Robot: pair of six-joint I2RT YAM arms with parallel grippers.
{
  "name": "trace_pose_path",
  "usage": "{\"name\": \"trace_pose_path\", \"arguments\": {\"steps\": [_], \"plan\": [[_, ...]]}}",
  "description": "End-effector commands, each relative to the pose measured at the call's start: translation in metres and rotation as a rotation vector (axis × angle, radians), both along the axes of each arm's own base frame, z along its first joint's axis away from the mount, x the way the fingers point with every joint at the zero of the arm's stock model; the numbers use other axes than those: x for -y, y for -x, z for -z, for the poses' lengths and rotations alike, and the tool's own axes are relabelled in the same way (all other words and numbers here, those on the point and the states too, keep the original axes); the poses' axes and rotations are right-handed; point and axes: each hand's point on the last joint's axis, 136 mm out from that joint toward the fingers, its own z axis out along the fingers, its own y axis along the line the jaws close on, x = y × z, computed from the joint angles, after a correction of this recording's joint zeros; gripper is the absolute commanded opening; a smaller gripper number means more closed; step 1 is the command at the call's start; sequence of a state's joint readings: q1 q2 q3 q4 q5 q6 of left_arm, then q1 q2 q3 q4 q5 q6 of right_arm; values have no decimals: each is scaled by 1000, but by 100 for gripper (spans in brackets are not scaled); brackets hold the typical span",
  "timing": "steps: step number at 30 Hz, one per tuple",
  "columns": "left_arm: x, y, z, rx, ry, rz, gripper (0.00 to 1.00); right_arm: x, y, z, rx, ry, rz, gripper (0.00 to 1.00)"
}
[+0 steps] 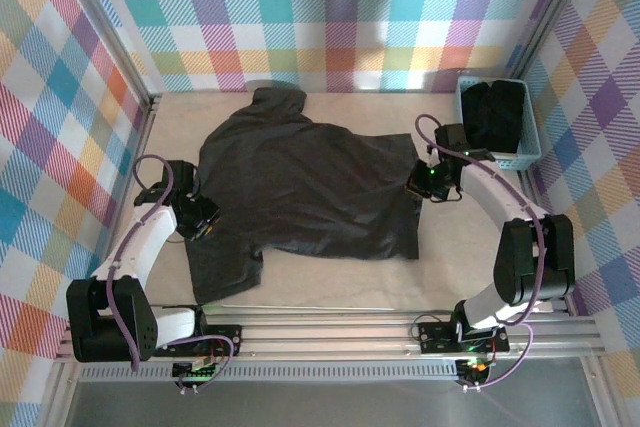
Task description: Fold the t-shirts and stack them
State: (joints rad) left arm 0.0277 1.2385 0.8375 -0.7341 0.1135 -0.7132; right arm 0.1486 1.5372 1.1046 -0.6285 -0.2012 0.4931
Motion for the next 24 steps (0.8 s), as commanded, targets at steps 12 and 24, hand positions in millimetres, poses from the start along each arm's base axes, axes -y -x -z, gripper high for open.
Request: {"name": "trace_pose_path", "arguments": {"steps": [12, 24], "plan": [[-1, 1, -7, 0, -11, 16, 26, 4, -15, 2, -72, 12, 28, 0], [-6, 2, 1, -29, -26, 19, 27, 32, -8, 38, -148, 62, 71, 0]]}}
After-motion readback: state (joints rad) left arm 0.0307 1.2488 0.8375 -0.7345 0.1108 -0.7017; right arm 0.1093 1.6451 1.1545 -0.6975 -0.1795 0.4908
